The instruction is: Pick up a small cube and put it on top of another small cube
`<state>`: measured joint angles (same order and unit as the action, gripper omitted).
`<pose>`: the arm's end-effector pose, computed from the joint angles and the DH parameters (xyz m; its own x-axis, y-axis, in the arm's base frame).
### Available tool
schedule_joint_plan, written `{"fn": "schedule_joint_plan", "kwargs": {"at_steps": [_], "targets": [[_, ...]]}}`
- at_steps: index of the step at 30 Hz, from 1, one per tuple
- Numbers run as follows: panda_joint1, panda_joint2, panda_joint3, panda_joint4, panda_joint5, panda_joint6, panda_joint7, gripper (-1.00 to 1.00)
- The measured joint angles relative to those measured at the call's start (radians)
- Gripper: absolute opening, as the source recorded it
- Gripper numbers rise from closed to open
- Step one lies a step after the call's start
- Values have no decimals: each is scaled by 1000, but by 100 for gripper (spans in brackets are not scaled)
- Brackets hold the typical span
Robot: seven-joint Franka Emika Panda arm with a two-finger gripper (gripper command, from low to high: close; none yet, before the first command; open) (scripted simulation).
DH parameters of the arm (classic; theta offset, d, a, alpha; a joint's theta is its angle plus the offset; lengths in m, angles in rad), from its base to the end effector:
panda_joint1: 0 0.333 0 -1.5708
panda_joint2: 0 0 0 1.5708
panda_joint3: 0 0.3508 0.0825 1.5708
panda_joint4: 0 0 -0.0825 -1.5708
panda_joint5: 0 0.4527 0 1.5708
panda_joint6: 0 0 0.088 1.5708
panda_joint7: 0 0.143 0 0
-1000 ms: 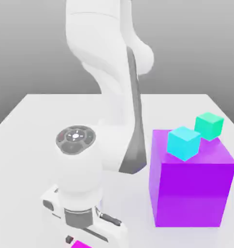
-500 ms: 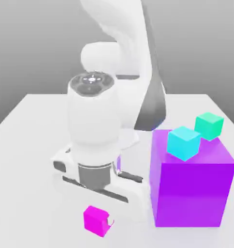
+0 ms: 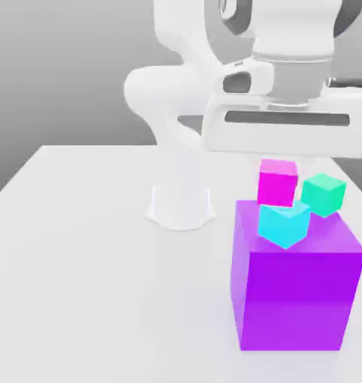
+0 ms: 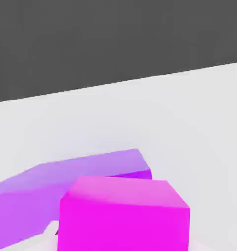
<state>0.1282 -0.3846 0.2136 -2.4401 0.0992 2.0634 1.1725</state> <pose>0.4442 0.1654 0.4046 0.6273 -0.7788 -0.0066 -0.7788 -0.6273 -0.0046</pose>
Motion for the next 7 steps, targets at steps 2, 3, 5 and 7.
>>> {"fn": "schedule_joint_plan", "kwargs": {"at_steps": [2, 3, 5, 7], "targets": [[4, 9, 14, -40, 4, 48, 1, -100], [5, 23, 18, -63, 5, 86, 2, -100], [4, 38, 23, -88, 5, 126, 3, 100], [4, 38, 23, -88, 5, 126, 3, 100]]}}
